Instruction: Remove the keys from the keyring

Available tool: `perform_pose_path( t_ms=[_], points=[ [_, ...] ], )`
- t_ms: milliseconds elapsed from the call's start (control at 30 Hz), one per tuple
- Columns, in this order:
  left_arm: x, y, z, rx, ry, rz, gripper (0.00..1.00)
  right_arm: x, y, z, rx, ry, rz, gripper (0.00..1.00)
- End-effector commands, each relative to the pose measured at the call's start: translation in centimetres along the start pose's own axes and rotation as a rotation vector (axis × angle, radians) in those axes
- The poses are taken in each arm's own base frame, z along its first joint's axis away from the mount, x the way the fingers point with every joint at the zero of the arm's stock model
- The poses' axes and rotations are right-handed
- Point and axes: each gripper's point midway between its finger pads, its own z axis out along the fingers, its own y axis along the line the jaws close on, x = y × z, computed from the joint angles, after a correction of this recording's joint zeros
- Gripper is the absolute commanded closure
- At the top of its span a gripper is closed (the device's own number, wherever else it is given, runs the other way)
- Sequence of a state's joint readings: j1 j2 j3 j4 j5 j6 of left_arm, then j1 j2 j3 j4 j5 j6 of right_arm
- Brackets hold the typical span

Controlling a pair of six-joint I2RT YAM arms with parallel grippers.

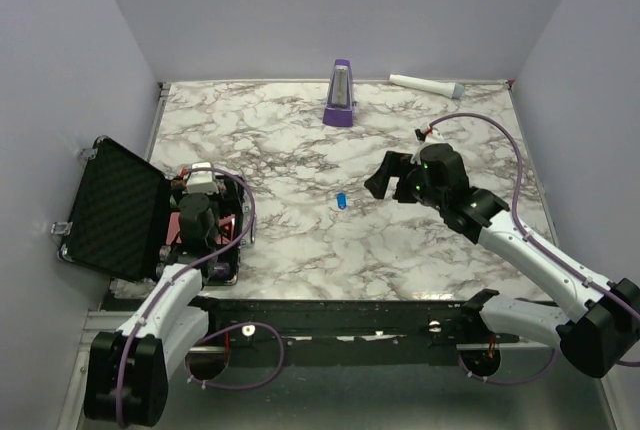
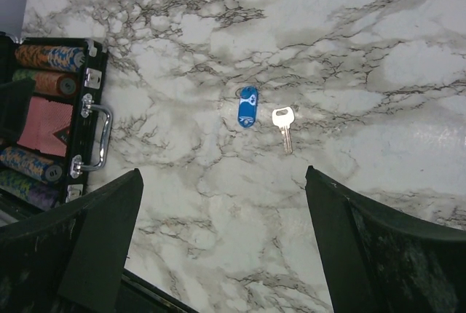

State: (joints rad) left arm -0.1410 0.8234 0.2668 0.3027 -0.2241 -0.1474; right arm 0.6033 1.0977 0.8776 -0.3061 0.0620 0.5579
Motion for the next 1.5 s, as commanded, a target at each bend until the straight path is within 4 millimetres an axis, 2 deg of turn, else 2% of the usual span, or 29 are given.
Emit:
perform_pose_path(
  t_ms=[0, 133, 433, 533, 567, 600, 667, 733, 800, 933, 1067, 1200, 1333, 1467],
  points=[
    [-2.3, 0.0, 1.3, 0.031, -0.162, -0.036, 0.01, 0.0, 1.1, -0.1, -0.038, 0.017, 0.034, 0.0],
    [-2.6, 0.5, 2.2, 0.013, -0.162, -0.027, 0.01, 0.1, 0.9, -0.3, -0.022, 0.021, 0.033, 0.0],
    [-5.1, 0.7, 5.1, 0.036, -0.211, 0.052, 0.01, -0.3, 1.0, -0.2, -0.025, 0.01, 0.008, 0.0],
    [-4.0, 0.0, 5.6, 0.091, -0.251, 0.055, 0.01, -0.1, 0.9, -0.1, -0.026, 0.021, 0.01, 0.0],
    [-4.3, -0.1, 5.3, 0.095, -0.302, 0.065, 0.01, 0.0, 0.9, 0.0, -0.021, 0.022, 0.012, 0.0],
    [-3.6, -0.1, 5.5, 0.096, -0.25, 0.062, 0.01, -0.1, 0.8, 0.0, -0.016, 0.017, 0.012, 0.0],
    [-4.2, -0.1, 5.4, 0.098, -0.289, 0.058, 0.01, -0.2, 0.4, 0.0, 0.005, 0.007, 0.018, 0.0],
    [-3.9, -0.1, 5.4, 0.098, -0.27, 0.057, 0.01, -0.4, 0.2, 0.1, 0.019, -0.006, 0.03, 0.0],
    [-3.9, 0.0, 5.4, 0.092, -0.271, 0.053, 0.01, 0.0, -0.4, 0.6, 0.053, 0.004, 0.067, 0.0],
    [-4.1, 0.0, 5.3, 0.09, -0.282, 0.056, 0.01, 1.9, -2.4, 1.5, 0.171, 0.071, 0.114, 0.0],
    [-4.0, -0.1, 5.3, 0.096, -0.276, 0.056, 0.01, 3.2, -4.6, 1.5, 0.238, 0.054, 0.104, 0.0],
    [-3.9, 0.0, 5.3, 0.095, -0.276, 0.056, 0.01, 3.0, -5.1, 2.0, 0.23, 0.007, 0.056, 0.0],
    [-4.0, 0.0, 5.3, 0.095, -0.276, 0.056, 0.01, 4.0, -4.8, 3.2, 0.227, 0.094, 0.016, 0.0],
    [-4.0, 0.0, 5.3, 0.095, -0.277, 0.056, 0.01, 5.2, -6.5, 4.6, 0.301, 0.104, 0.022, 0.0]
  ],
)
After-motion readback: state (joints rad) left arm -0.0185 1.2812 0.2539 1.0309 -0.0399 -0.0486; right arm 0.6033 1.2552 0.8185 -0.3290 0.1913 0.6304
